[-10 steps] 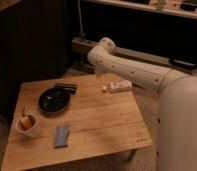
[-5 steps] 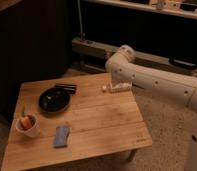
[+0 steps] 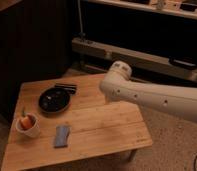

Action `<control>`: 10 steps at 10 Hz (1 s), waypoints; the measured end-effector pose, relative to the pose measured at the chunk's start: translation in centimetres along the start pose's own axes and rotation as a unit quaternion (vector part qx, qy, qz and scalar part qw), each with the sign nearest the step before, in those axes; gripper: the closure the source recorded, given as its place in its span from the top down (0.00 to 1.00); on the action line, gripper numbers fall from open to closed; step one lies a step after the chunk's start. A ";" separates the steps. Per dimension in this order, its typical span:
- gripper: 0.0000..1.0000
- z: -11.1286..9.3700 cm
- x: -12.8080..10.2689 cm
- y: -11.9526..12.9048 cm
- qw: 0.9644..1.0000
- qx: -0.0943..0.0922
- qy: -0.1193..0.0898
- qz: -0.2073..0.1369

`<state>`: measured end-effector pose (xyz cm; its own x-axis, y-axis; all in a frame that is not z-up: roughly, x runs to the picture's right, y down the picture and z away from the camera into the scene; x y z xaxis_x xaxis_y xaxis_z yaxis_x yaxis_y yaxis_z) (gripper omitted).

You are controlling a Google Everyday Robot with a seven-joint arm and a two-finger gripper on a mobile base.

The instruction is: Move the arm in a circular motion

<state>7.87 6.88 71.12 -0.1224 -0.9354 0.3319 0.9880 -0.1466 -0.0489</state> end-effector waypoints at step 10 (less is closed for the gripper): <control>0.61 -4.4 -0.7 -22.4 0.969 0.124 0.011 -0.212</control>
<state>-14.54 9.40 67.84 -0.5223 -0.8143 0.2530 0.8401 -0.4406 0.3165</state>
